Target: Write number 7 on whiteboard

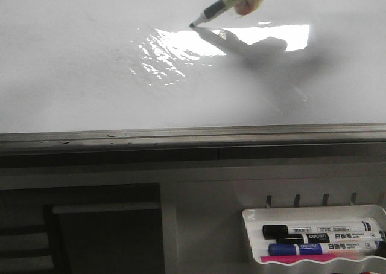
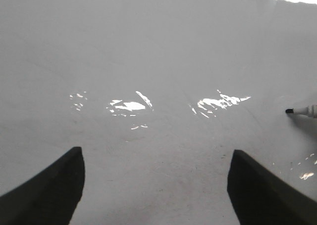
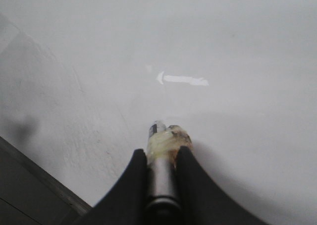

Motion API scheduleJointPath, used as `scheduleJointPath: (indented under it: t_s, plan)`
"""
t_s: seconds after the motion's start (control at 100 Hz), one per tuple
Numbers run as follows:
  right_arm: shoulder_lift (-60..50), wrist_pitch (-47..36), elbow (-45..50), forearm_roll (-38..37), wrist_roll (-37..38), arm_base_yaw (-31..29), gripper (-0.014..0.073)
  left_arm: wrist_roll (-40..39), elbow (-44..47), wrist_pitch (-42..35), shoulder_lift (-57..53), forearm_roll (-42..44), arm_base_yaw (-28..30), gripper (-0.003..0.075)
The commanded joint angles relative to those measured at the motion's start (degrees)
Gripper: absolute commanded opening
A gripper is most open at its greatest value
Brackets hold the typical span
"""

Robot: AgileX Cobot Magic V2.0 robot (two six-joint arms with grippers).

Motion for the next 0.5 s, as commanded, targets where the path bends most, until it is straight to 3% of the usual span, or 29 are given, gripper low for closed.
scheduleJointPath:
  t_s: [0.0, 0.26, 0.49]
  plan:
    - [-1.2, -4.5, -1.9, 2.1, -1.0, -0.3, -0.0052, -0.6, -1.5, -3.6, -0.8, -0.5, 0.2, 0.0545]
    - [-6.5, -13.2, -0.2, 0.6, -1.0, -0.6, -0.0052, -0.6, -1.5, -3.8, -0.8, -0.5, 0.2, 0.0545]
    - [-7.5, -11.8, 0.7, 0.6, -0.6, -2.3, -0.0052, -0.6, -1.5, -3.9, -0.8, -0.5, 0.2, 0.0545]
